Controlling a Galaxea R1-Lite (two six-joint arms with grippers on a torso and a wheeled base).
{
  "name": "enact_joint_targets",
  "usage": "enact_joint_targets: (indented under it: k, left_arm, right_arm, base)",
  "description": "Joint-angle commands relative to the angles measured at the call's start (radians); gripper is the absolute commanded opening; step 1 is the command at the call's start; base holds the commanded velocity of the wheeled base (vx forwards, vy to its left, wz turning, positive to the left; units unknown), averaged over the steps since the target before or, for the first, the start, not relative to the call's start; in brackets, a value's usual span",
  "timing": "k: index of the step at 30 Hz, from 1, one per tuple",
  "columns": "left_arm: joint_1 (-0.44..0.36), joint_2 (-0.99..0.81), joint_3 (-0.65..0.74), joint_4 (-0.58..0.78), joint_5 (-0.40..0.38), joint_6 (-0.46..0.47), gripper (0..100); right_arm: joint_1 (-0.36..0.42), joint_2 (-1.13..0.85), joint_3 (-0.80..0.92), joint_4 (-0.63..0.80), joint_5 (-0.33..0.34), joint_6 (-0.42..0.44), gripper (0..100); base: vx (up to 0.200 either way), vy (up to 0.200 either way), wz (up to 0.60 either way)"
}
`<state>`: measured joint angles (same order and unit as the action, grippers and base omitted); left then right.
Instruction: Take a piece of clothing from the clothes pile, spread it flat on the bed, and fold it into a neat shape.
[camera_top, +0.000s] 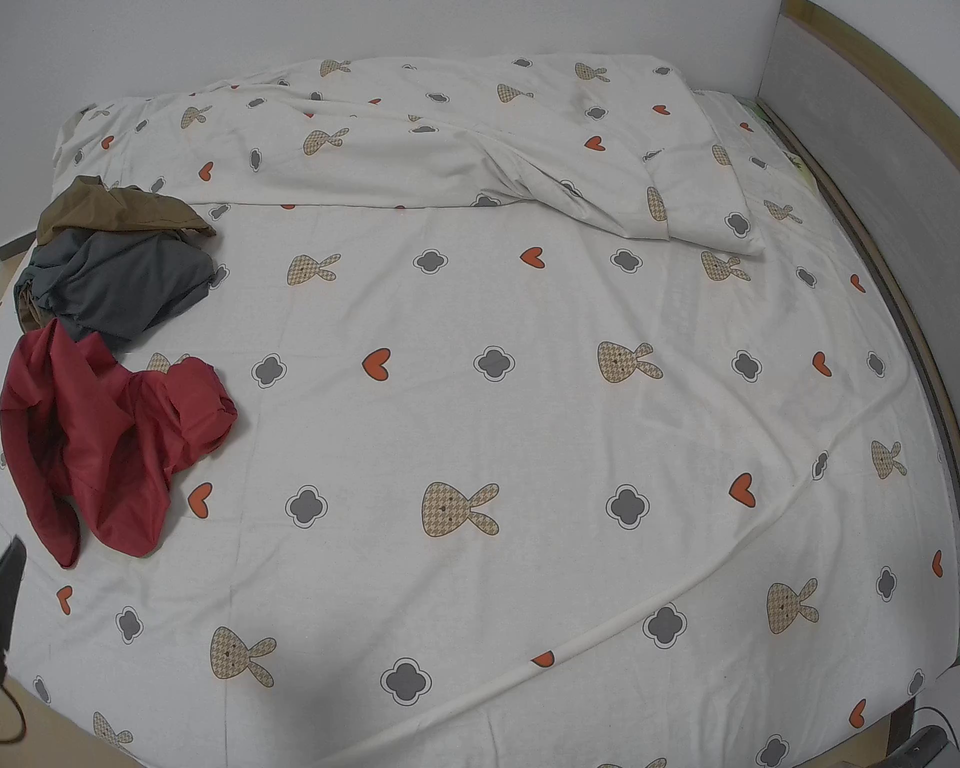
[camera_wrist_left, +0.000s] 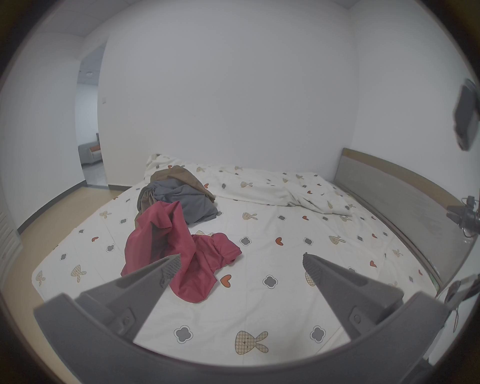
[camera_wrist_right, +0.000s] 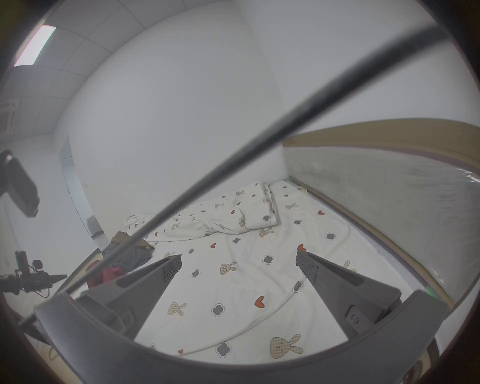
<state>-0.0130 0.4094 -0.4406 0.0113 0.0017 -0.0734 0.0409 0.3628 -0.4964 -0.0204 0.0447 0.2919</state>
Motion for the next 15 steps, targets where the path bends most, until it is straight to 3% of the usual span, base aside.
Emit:
enact_joint_targets:
  k: [1,5,9,11,14,15]
  left_arm:
    - [0.122,0.821,-0.392,-0.06,0.012,-0.071,100]
    - [0.177,0.987,-0.461,-0.056,0.018,-0.078,100]
    - [0.291,1.178,-0.569,-0.034,0.052,-0.071,100]
    - [0.304,1.215,-0.604,-0.011,0.057,-0.071,100]
    - [0.306,1.29,-0.707,0.153,0.139,-0.071,100]
    - [0.306,1.29,-0.707,0.153,0.139,-0.071,100]
  right_arm:
    - [-0.018,0.605,-0.228,-0.03,0.069,0.158,100]
    - [-0.044,0.685,-0.226,-0.032,0.07,0.156,100]
    - [-0.036,0.706,-0.215,-0.03,0.07,0.154,100]
    - [-0.035,0.706,-0.212,-0.03,0.072,0.154,100]
    - [-0.035,0.708,-0.209,-0.03,0.072,0.154,100]
    - [-0.035,0.708,-0.209,-0.03,0.072,0.154,100]
  base:
    - [0.0,0.0,0.0]
    - [0.0,0.0,0.0]
    - [0.0,0.0,0.0]
    - [0.0,0.0,0.0]
    - [0.0,0.0,0.0]
    - [0.0,0.0,0.0]
